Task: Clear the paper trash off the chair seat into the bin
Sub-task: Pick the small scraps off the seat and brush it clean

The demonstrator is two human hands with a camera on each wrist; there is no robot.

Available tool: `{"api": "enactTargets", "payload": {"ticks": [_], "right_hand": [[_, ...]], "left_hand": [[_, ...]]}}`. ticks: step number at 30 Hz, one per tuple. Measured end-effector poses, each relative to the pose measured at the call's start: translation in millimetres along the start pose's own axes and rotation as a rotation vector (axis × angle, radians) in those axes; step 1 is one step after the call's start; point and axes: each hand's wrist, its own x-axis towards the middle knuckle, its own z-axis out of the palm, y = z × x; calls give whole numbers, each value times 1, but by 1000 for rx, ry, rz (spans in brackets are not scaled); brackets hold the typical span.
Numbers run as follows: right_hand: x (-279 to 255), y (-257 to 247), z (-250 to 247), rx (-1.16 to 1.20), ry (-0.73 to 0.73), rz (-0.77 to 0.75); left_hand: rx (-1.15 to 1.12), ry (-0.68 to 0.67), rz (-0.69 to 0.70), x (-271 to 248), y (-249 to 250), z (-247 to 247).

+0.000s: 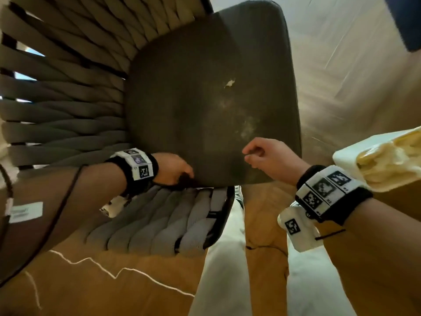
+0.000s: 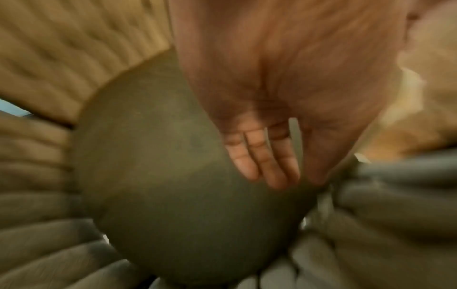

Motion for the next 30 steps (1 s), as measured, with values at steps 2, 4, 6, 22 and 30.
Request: {"api": "enactTargets", "payload": {"ticks": [2, 4, 6, 22, 30], "right_hand": [[6, -10, 14, -25, -51, -3], [12, -15, 26, -46, -81, 8], [16, -19, 36, -57, -103, 28], [26, -45, 45, 801, -259, 330], [23, -24, -2, 1221, 69, 297]], "left_hand": [[226, -47, 154, 9, -4, 25], [429, -38, 277, 24, -10, 41], [550, -32, 326, 37, -13, 49], [-625, 766, 335, -1, 0, -37], [-606, 968, 330, 35, 71, -79]]}}
